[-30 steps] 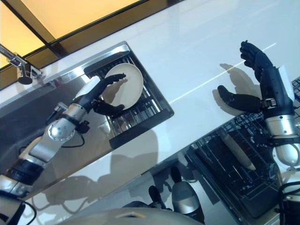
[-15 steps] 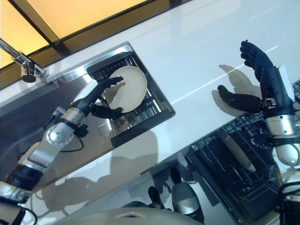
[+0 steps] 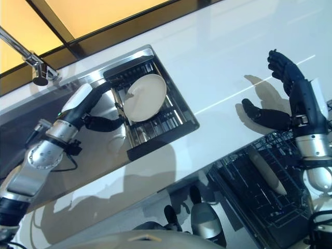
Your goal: Pick up plates and place into dishwasher.
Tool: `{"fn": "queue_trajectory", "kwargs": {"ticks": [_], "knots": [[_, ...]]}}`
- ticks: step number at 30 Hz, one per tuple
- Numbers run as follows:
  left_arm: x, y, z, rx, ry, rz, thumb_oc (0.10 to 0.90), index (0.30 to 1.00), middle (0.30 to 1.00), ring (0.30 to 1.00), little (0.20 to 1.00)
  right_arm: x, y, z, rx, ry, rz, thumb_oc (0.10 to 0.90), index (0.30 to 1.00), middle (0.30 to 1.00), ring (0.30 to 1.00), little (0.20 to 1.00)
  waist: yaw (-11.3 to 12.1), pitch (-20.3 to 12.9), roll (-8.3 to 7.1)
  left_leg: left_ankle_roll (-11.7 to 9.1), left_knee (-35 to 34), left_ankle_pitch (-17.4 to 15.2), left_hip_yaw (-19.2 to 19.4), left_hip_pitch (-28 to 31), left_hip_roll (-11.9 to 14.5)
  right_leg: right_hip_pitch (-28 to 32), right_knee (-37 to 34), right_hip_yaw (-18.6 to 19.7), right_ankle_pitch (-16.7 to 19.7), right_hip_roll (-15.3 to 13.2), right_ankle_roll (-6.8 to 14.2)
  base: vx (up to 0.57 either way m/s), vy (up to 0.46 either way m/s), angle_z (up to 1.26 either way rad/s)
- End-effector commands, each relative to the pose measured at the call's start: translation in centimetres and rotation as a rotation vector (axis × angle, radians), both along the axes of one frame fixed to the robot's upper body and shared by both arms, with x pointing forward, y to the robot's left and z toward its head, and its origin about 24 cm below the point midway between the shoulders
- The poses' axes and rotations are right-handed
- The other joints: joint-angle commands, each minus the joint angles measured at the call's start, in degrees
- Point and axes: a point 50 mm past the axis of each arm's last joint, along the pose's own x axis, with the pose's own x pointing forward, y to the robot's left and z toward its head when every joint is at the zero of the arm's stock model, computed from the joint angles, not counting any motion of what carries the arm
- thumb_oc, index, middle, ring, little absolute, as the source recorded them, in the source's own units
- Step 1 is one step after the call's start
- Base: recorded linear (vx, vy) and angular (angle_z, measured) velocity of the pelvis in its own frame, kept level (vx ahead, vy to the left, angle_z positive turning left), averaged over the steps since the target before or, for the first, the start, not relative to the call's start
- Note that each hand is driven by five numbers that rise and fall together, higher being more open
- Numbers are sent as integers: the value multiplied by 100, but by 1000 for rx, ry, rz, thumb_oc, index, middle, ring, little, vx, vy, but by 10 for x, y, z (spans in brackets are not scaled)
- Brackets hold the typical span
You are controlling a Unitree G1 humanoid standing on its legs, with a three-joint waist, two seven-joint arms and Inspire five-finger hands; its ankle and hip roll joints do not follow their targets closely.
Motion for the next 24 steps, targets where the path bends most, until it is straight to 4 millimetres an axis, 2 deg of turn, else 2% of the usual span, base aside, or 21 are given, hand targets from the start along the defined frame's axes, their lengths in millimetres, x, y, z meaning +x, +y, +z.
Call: {"fn": "queue_trajectory", "kwargs": {"ticks": [1, 14, 24], "knots": [[-5, 0, 49, 26, -179, -82, 800, 900, 900, 900, 900, -9, 11, 42, -27, -242, 60, 800, 900, 900, 900, 900, 45, -647, -195, -64, 178, -168, -190, -217, -114, 102, 249, -236, -473, -140, 701, -12, 6, 9], [1, -15, 38, -58, -82, -178, 800, 900, 900, 900, 900, -4, 13, 41, -16, -234, 53, 800, 900, 900, 900, 900, 19, -647, -223, -24, 172, -187, -166, -205, -112, 94, 255, -229, -473, -137, 712, -2, 1, 1], [11, -30, 40, -89, -74, -235, 800, 900, 900, 900, 900, 0, 13, 40, -4, -229, 53, 800, 900, 900, 900, 900, -81, -621, -225, -16, 175, -206, -105, -191, -99, 61, 273, -174, -452, -134, 728, 0, 0, 0]]}}
